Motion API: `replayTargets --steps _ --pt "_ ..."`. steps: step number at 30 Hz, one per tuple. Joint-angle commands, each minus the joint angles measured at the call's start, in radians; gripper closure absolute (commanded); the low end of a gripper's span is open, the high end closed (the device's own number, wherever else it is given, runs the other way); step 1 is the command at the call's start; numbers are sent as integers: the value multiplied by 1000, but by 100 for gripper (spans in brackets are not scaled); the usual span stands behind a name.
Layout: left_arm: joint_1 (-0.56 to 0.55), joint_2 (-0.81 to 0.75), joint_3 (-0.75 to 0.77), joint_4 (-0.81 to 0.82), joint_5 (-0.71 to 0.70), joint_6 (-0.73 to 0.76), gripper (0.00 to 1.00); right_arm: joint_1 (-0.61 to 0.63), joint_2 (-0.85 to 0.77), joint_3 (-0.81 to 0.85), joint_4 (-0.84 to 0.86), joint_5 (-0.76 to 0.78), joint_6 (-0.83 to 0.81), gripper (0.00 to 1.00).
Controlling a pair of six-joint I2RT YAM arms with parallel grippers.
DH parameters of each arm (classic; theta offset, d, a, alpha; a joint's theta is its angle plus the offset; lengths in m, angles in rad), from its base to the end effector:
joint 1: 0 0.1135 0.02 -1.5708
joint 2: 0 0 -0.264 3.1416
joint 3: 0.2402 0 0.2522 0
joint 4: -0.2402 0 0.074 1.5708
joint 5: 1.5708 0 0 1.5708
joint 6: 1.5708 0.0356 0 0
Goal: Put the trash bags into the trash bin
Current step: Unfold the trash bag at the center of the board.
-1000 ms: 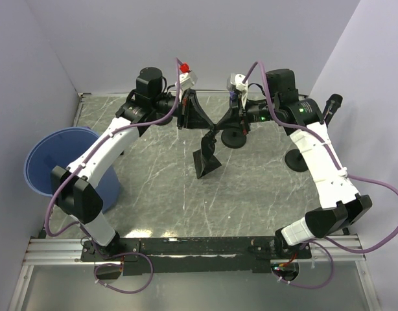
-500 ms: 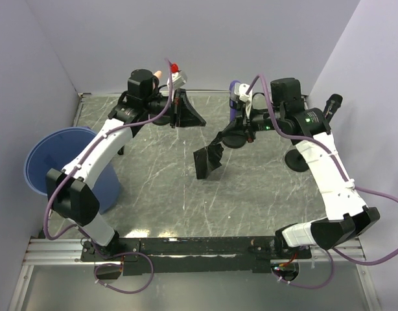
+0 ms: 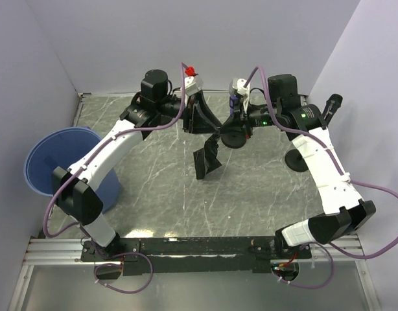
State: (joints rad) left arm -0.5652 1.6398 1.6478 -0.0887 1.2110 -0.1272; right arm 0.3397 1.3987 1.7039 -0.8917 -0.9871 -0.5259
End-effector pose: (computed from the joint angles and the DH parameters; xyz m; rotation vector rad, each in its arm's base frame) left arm 0.2937 -0.2257 0.4319 1.2957 1.2909 -1.4863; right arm 0.2431 0.1174 0.4526 -1.3055 1.5078 0.9309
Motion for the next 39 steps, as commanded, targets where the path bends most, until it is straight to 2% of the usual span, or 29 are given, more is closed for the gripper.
replayTargets --steps 1,3,6,8,9,10,11,17,23,28,39 --pt "4 11 32 18 24 9 68 -5 2 46 56 -33 33 100" --pt "4 9 35 -2 15 23 66 -5 2 43 59 -35 38 100" --pt "8 -6 18 6 1 32 57 -5 6 48 56 -36 35 100" --pt "11 -5 17 3 8 32 55 -5 9 54 57 -35 38 100" --pt "11 2 23 -6 15 31 59 -5 10 54 60 -35 40 100" --pt "11 9 32 -14 19 28 69 -5 10 54 62 -36 43 100" --pt "11 18 41 -23 27 26 74 -5 10 54 65 -33 46 100" --pt "24 23 46 -39 21 15 91 -13 6 49 66 -24 50 100" --pt "63 -17 -2 -40 4 3 99 -51 0 25 82 -21 73 100" --pt "82 -47 -28 -55 7 18 99 -65 -6 7 92 -18 83 100" --pt "133 -110 -52 -114 -62 64 99 -65 -35 -16 129 271 95 100"
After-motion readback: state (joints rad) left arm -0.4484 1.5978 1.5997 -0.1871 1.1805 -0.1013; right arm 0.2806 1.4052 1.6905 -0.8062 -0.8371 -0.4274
